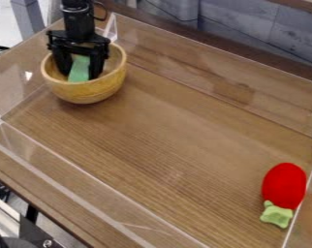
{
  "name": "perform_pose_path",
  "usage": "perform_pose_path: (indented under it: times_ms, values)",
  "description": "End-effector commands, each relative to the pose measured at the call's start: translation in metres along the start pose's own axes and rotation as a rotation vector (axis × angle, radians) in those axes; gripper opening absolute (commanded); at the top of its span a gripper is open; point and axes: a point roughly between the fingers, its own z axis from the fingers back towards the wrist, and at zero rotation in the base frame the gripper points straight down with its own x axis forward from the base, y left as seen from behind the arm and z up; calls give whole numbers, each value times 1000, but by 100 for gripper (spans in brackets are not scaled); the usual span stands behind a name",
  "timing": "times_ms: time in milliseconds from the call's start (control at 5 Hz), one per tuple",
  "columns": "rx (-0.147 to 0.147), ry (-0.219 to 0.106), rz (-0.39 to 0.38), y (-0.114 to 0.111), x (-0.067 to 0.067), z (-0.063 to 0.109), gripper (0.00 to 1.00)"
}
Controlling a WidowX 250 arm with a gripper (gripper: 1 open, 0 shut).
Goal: Remove the green stick from the brown bowl and put it on the table
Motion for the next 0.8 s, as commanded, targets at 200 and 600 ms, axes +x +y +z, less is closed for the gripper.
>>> perform_pose_path:
  times_ms: [200, 600]
  values:
    - [36, -35, -74, 16, 6, 2, 0]
    - [13, -59, -87, 4, 2, 18, 0]
